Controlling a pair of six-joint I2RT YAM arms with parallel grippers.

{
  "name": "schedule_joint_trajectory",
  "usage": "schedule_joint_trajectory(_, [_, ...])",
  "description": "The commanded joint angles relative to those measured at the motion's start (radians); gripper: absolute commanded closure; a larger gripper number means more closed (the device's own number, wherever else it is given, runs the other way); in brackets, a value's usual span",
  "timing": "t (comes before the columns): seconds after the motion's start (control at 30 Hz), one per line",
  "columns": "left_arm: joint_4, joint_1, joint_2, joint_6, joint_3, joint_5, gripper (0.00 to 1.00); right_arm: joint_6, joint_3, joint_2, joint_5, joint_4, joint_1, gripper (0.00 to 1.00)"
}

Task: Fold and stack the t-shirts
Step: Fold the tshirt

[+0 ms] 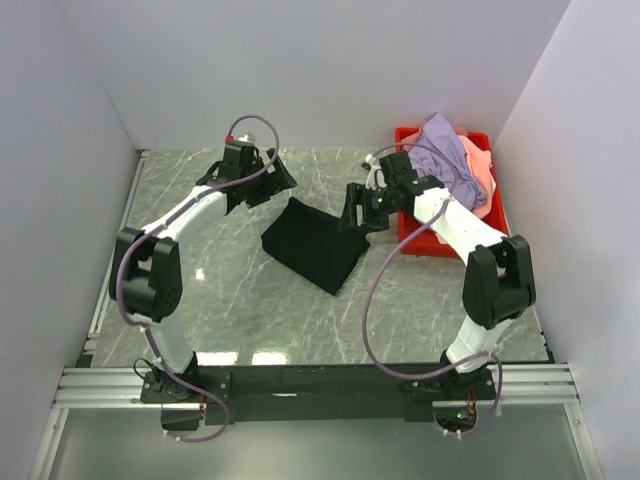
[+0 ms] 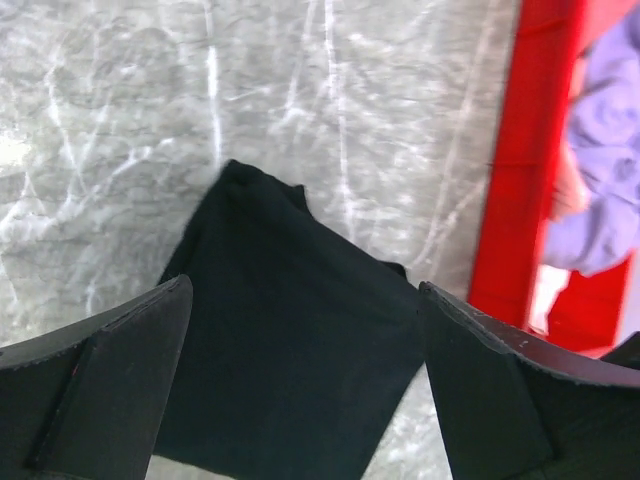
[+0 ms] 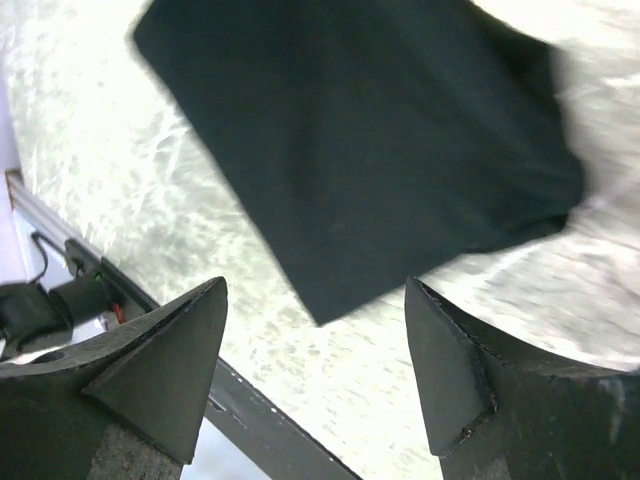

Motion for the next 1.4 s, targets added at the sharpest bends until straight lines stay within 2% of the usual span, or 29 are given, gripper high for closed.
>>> schedule_joint_trajectory(0.0, [0.06, -0.008, -0.058, -0.005, -0.061, 0.044, 0.01, 0.022, -0.03, -0.062, 0.011, 0.079, 0.048, 0.21])
schedule_joint_trajectory(0.13, [0.088, -0.018, -0.065, -0.021, -0.127, 0.079, 0.0, 0.055, -0.008, 0.001, -0.038, 0.141, 0.078, 0.21])
schedule_joint_trajectory(0.47, [0.116, -0.034, -0.011, -0.045, -0.243, 0.111, 0.01, 0.169, 0.263, 0.329, -0.095, 0.239, 0.084, 0.21])
schedule_joint_trajectory(0.67, [0.11, -0.034, -0.012, -0.048, -0.317, 0.078, 0.01, 0.21, 0.387, 0.487, -0.139, 0.252, 0.042, 0.21])
schedule_joint_trajectory(0.9, [0.13, -0.041, -0.063, -0.08, -0.427, 0.062, 0.01, 0.221, 0.506, 0.584, -0.119, 0.216, 0.035, 0.21])
schedule_joint_trajectory(1.03, [0.102, -0.077, -0.159, -0.09, -0.477, 0.007, 0.01, 0.201, 0.604, 0.59, -0.102, 0.161, 0.037, 0.21])
schedule_joint_trajectory(1.2, [0.05, -0.138, -0.293, -0.102, -0.51, -0.103, 0.01, 0.126, 0.648, 0.479, -0.076, 0.066, 0.049, 0.21])
schedule_joint_trajectory(1.3, [-0.005, -0.156, -0.396, -0.107, -0.532, -0.174, 0.01, 0.056, 0.558, 0.339, -0.036, 0.04, 0.071, 0.21])
schedule_joint_trajectory(1.37, [-0.045, -0.156, -0.463, -0.108, -0.541, -0.214, 0.01, 0.037, 0.388, 0.202, -0.007, 0.069, 0.08, 0.2])
